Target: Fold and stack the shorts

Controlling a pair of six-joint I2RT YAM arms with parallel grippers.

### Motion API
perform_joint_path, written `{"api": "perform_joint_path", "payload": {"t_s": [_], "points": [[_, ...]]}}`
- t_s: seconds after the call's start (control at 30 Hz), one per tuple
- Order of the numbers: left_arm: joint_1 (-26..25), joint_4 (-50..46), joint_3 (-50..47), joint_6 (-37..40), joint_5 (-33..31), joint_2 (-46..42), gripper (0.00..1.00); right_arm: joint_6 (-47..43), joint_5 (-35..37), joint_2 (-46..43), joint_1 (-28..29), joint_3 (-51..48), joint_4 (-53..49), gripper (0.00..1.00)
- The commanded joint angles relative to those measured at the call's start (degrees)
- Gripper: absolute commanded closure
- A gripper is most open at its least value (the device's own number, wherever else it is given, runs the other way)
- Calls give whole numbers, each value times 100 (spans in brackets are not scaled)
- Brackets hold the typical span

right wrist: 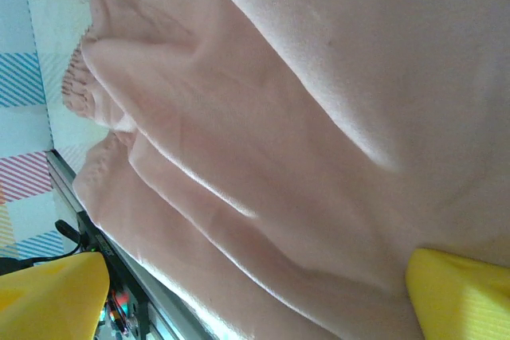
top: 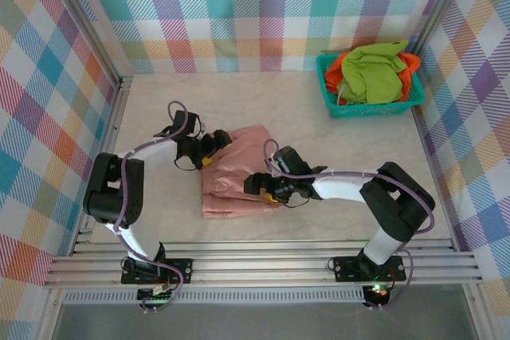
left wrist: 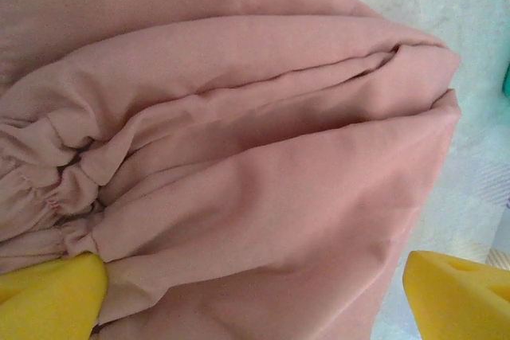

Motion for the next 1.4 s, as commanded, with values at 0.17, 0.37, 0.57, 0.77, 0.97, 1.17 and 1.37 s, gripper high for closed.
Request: {"api": "perform_joint_path", "payload": {"t_s": [0.17, 0.37, 0.57, 0.77, 0.97, 1.17, 1.37], "points": [[230, -28, 123, 434, -349, -54, 5, 215, -13, -161, 17, -349, -240, 4], [230, -910, 301, 432, -231, -1447, 0, -185, 171, -836, -6, 294, -705, 3], [206, -849, -330, -176, 464, -2153, 0, -703, 585, -1083, -404, 1150, -1389, 1], [-191, -231, -1222, -645, 365, -2473, 0, -1058, 299, -727, -998, 1649, -1756, 0], [-438, 258, -2085, -733, 201, -2262, 0, -1644, 275, -701, -1392, 1689, -2185, 1], [-421, 30, -2455, -247, -339, -1973, 0, -2273, 453, -861, -1613, 1617, -2649, 1], [-421, 242, -2541, -144, -345, -1460, 0, -2694, 49, -553, -1824, 1725, -2820, 1]]}}
